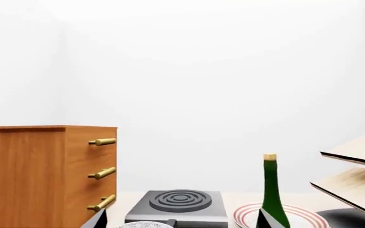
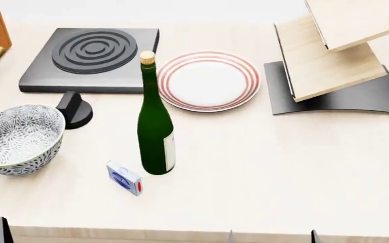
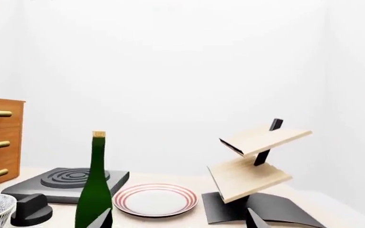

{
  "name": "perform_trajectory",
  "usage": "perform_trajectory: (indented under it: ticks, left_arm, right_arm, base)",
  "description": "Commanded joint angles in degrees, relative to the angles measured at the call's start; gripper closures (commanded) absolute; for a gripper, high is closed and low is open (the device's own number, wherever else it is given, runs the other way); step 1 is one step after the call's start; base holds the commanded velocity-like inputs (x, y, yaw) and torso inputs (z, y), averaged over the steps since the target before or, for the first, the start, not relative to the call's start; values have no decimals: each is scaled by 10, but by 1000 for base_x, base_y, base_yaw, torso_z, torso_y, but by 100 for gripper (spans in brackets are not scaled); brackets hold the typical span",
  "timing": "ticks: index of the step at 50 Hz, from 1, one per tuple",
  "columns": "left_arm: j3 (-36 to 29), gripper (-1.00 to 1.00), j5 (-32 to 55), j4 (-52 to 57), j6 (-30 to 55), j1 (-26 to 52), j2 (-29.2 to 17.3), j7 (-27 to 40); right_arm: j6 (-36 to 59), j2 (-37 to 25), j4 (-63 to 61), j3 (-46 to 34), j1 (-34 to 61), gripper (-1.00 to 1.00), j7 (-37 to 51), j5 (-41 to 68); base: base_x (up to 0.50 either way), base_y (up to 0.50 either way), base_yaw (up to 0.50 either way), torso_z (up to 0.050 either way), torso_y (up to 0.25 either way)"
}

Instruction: Pick up the akita bowl and put it on the plate.

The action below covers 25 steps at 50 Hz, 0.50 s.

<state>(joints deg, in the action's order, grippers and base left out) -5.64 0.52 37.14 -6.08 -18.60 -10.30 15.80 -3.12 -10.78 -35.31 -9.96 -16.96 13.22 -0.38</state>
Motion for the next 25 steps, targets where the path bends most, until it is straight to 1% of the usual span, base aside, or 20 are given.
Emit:
perform_trajectory:
  ticks: [1,9,14,18,25]
  left_arm:
    - [-4,-100,2,-2,-2,0,-5,6]
    - [-7,-100,2,-5,-1,4,-7,10]
    - [-8,-100,4,-8,-4,3,-9,12]
    - [-11,-100,2,-14,-3,6,-10,14]
    - [-8,-100,9,-7,-4,5,-13,18]
  right_arm:
    - [-7,-3,4,-7,0,-100,8,-7]
    - [7,-6,4,-9,7,-100,8,1]
    - [19,-6,4,-11,10,-100,11,0]
    - [16,-9,6,-13,11,-100,11,4]
    - [9,-9,1,-11,9,-100,20,0]
  base:
    - [0,0,0,0,0]
    - [0,-11,0,0,0]
    - [-20,-152,0,0,0]
    - [-16,-121,0,0,0]
    - [0,0,0,0,0]
